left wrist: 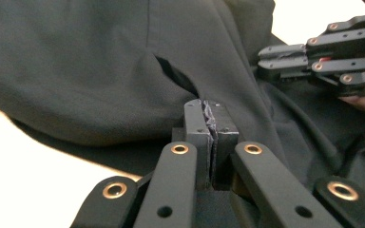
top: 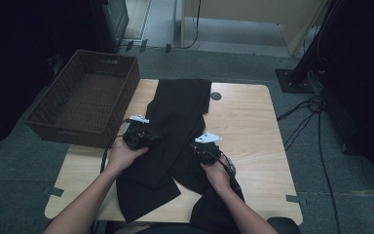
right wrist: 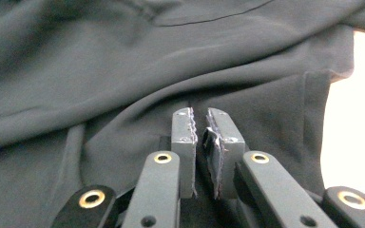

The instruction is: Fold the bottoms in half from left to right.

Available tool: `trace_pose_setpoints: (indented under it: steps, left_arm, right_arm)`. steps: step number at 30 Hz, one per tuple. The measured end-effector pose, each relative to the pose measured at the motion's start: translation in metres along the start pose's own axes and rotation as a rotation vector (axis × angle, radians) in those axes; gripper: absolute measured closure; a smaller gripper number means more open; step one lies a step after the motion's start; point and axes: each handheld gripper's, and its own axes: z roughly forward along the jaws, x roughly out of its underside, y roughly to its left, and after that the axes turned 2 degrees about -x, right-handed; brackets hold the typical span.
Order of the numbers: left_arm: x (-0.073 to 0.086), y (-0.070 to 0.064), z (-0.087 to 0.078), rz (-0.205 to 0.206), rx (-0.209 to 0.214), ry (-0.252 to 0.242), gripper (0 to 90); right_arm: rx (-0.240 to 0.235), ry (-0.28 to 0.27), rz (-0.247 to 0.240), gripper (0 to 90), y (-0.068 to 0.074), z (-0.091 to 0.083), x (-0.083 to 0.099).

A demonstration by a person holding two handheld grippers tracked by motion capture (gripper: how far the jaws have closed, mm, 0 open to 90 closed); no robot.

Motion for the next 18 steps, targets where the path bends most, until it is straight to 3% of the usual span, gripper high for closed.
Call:
trace_pose_setpoints:
  steps: [5,7,11,15,18]
  left_arm:
    - [-0.004,0.015,0.022,-0.049,-0.013,0.010,90.0]
    - [-0.010,0.020,0.024,-0.082,-0.010,-0.003,90.0]
    - [-0.021,0.021,0.018,-0.097,0.000,-0.028,90.0]
    - [-0.020,0.014,0.012,-0.072,0.010,-0.030,90.0]
    - [-0.018,0.012,0.006,-0.086,0.035,-0.049,90.0]
  right_arm:
    - [0.026,0.000,0.018,82.1,-0.013,0.011,-0.010]
    - [0.035,0.000,0.027,82.0,-0.018,0.016,-0.015]
    - [0.046,-0.004,0.044,81.9,-0.028,0.026,-0.023]
    - [0.047,0.001,0.019,85.2,-0.023,0.023,-0.020]
    - [0.029,0.001,-0.009,86.1,-0.016,0.016,-0.014]
